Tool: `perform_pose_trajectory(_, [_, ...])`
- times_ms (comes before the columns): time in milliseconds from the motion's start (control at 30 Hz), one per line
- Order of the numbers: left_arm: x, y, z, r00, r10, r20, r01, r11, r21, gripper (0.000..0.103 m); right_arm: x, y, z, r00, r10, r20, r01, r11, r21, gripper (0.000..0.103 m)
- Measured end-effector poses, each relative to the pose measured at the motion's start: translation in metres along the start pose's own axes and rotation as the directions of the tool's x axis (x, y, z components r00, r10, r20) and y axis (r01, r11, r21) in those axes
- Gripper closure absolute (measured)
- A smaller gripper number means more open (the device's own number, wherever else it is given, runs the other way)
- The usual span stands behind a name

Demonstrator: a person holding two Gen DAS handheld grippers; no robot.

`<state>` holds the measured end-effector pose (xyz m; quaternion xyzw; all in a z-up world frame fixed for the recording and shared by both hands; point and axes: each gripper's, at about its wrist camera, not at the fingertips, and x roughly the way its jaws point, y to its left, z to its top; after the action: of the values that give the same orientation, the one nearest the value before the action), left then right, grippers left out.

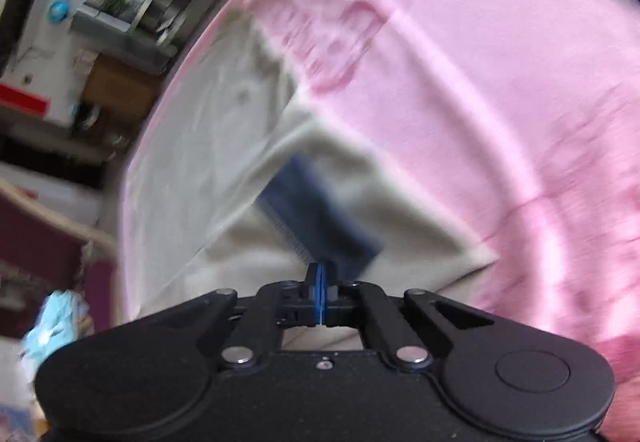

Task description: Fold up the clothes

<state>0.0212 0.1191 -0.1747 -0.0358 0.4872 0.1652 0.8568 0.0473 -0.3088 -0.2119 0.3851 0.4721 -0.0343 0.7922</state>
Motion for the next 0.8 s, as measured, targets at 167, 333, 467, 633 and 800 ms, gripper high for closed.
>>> perform_pose_trajectory(167, [-0.021, 0.024, -0.003, 0.994, -0.095, 0.060, 0.102, 0.987, -0.125, 0.086, -0.026, 0.003, -0.004, 0.994, 0.042, 0.097, -0.037, 0.998, -0.056, 0.095])
perform_pose_trajectory(333, [-0.014, 0.006, -0.002, 0.982, -0.182, 0.043, 0.184, 0.981, -0.056, 0.089, -0.016, 0.014, -0.003, 0.985, 0.168, 0.026, -0.165, 0.983, -0.080, 0.094])
perform_pose_trajectory(467, [-0.005, -0.009, -0.008, 0.997, -0.074, -0.004, 0.074, 0.996, 0.042, 0.081, 0.004, 0.023, -0.002, 0.988, 0.143, -0.059, -0.149, 0.983, -0.105, 0.094])
perform_pose_trajectory(633, [-0.004, 0.003, -0.013, 0.981, 0.189, -0.042, -0.189, 0.982, 0.009, 0.092, 0.006, 0.020, -0.007, 0.996, 0.053, -0.071, -0.062, 0.991, -0.121, 0.099])
perform_pose_trajectory(800, [-0.026, 0.014, -0.003, 0.998, 0.034, 0.046, -0.032, 0.998, -0.050, 0.089, -0.019, 0.027, -0.010, 0.998, 0.059, 0.034, -0.051, 0.982, -0.181, 0.091])
